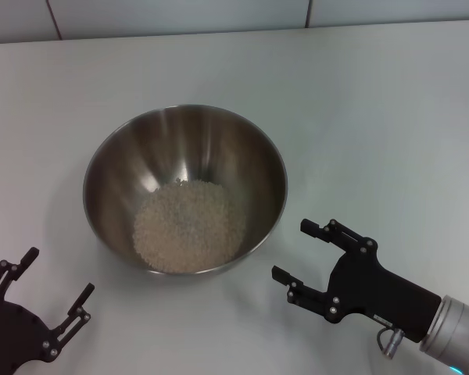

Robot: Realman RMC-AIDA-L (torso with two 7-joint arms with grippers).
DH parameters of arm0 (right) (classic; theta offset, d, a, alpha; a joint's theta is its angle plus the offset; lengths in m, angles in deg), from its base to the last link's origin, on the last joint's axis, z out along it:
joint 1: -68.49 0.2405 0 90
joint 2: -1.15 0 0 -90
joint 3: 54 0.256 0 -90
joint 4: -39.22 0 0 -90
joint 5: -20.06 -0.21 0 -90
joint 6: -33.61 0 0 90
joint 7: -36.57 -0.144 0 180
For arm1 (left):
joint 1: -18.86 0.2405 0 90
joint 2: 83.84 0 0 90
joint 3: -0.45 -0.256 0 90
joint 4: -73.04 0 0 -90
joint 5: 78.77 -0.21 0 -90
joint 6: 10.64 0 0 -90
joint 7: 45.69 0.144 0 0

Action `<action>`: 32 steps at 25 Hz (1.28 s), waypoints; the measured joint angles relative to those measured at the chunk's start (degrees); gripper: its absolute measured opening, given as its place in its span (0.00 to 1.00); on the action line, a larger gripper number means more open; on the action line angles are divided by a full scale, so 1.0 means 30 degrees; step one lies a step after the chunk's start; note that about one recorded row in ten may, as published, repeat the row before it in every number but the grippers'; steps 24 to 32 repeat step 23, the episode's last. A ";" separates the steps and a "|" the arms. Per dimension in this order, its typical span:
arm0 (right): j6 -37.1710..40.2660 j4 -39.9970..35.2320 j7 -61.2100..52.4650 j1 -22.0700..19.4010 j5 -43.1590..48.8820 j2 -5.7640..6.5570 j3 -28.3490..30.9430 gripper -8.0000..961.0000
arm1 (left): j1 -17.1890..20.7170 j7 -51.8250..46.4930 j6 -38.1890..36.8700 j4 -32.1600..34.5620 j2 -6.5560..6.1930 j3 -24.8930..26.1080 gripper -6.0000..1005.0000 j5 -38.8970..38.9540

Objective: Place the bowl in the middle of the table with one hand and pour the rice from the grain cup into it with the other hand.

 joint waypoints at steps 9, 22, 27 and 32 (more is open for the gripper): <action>-0.0207 0.0009 0.0014 0.0011 0.0051 -0.0007 -0.0046 0.79 | -0.0052 0.0000 -0.0048 0.0000 0.0033 0.0000 0.81 0.0010; -0.0316 0.0123 0.0392 0.0056 0.0072 -0.0037 -0.0101 0.79 | -0.0077 0.0000 -0.0053 0.0000 0.0079 0.0000 0.81 0.0012; -0.0375 0.0157 0.0395 0.0057 0.0072 -0.0037 -0.0098 0.79 | -0.0085 0.0000 -0.0052 0.0000 0.0078 0.0000 0.81 0.0013; -0.0375 0.0157 0.0395 0.0057 0.0072 -0.0037 -0.0098 0.79 | -0.0085 0.0000 -0.0052 0.0000 0.0078 0.0000 0.81 0.0013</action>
